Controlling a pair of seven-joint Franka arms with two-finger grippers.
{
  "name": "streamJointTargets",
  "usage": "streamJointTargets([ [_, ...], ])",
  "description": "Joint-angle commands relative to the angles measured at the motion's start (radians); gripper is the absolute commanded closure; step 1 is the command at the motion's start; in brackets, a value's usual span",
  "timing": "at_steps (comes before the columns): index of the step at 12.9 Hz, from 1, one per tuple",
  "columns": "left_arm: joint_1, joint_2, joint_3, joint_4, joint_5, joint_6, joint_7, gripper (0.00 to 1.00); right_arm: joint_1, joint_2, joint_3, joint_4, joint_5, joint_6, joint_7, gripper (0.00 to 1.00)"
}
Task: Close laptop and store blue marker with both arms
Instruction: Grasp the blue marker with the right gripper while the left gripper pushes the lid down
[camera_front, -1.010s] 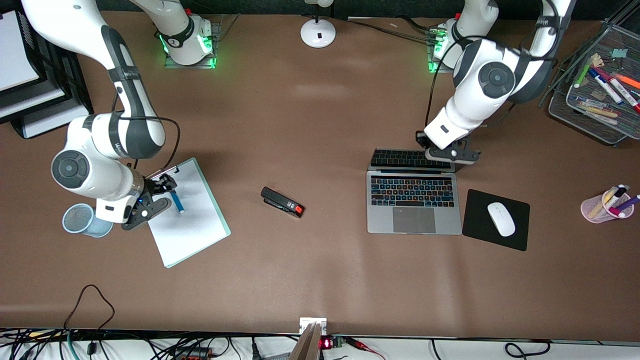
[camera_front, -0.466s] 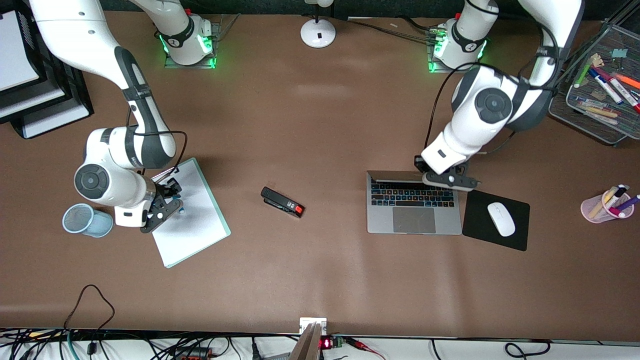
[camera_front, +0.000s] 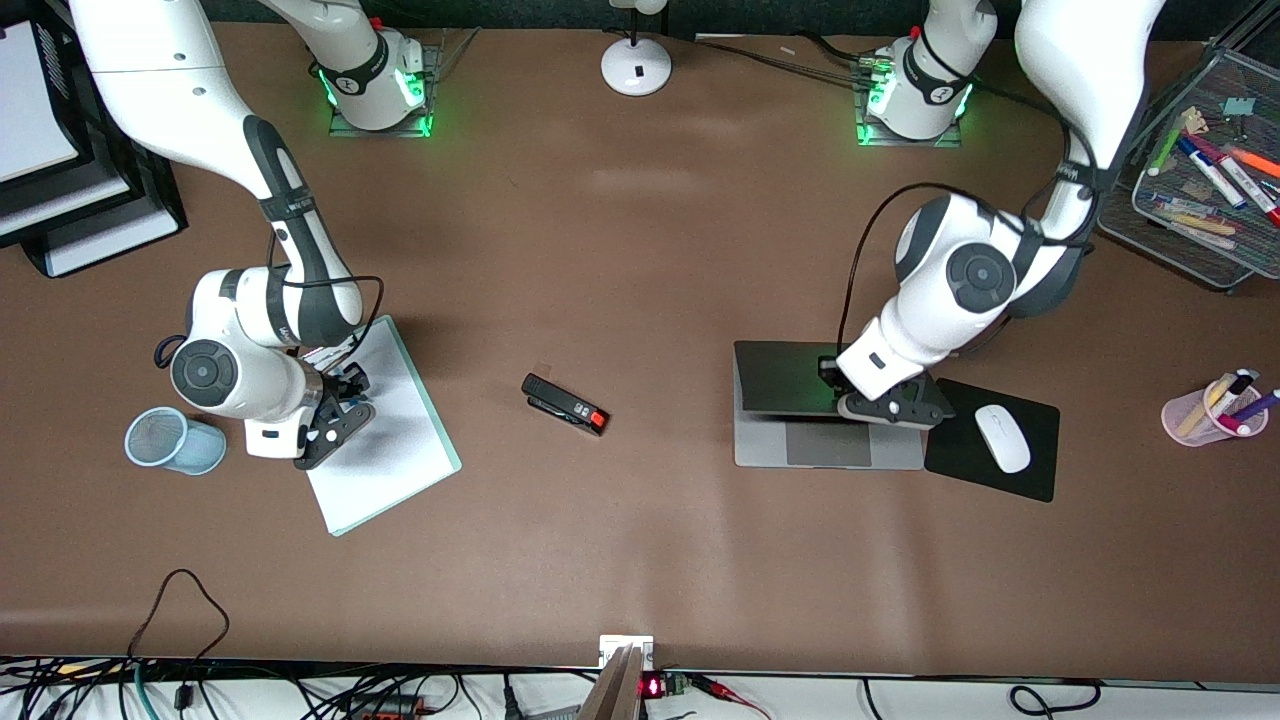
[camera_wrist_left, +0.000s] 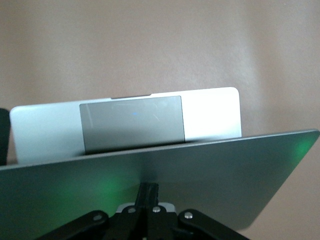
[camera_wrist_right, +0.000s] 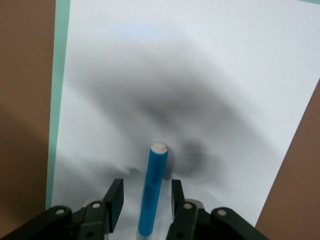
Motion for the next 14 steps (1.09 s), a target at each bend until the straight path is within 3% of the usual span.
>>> streamJointTargets([
  [1,0.001,0.07,0.004,0.047,0.023,0.054,0.014,1.0,-0.004,0.003,-0.002,-0.005,0.01,0.033,-0.021,0.55],
  [4,0.002,0.134,0.006,0.095,0.137,0.066,0.012,1.0,-0.004,0.04,-0.002,0.0,0.031,0.085,-0.02,0.55],
  [7,-0.002,0.175,0.007,0.121,0.15,0.066,0.012,1.0,-0.002,0.065,-0.002,0.006,0.046,0.117,-0.02,0.58],
  [9,-0.001,0.205,0.009,0.127,0.165,0.111,0.011,1.0,-0.002,0.066,-0.002,0.006,0.048,0.117,-0.02,0.69],
  [11,-0.001,0.231,0.013,0.127,0.17,0.141,0.011,1.0,-0.002,0.063,-0.002,0.008,0.048,0.114,-0.009,0.91],
  [12,-0.001,0.243,0.013,0.127,0.17,0.169,0.011,1.0,-0.004,0.06,-0.002,0.015,0.048,0.108,-0.008,0.97],
  [14,-0.002,0.252,0.03,0.129,0.17,0.183,0.011,1.0,-0.006,0.054,-0.003,0.029,0.055,0.104,-0.009,0.98],
])
